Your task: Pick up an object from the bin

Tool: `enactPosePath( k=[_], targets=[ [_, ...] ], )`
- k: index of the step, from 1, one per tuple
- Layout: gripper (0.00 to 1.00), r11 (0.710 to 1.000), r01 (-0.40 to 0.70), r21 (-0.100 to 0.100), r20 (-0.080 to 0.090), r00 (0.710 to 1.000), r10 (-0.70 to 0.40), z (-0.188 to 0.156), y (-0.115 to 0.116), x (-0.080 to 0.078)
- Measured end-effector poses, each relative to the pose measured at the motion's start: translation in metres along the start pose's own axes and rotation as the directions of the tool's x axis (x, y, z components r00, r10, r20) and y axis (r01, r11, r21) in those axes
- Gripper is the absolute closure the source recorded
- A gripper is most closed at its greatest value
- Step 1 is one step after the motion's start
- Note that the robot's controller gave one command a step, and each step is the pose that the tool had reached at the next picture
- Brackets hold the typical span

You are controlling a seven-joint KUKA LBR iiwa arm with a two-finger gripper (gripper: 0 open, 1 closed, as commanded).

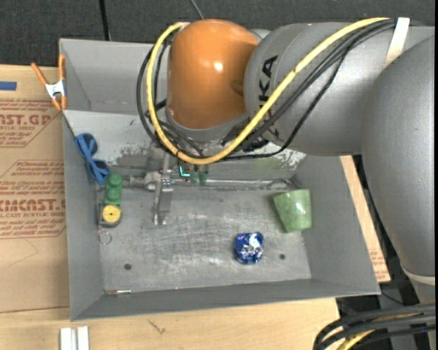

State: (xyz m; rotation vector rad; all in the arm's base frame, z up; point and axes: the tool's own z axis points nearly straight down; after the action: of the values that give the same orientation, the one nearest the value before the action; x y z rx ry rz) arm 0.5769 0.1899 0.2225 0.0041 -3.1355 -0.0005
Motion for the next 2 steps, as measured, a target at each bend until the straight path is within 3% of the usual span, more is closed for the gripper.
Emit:
enactPosePath(
  k=[1,2],
  targets=[
    [1.00,1.000,-0.003,-0.001,0.008,1.000,0.003,-0.005,-0.002,-0.002],
    [1.00,1.000,-0.008,0.001,0.000,1.000,0.008,0.072,-0.010,0.005]
  ],
)
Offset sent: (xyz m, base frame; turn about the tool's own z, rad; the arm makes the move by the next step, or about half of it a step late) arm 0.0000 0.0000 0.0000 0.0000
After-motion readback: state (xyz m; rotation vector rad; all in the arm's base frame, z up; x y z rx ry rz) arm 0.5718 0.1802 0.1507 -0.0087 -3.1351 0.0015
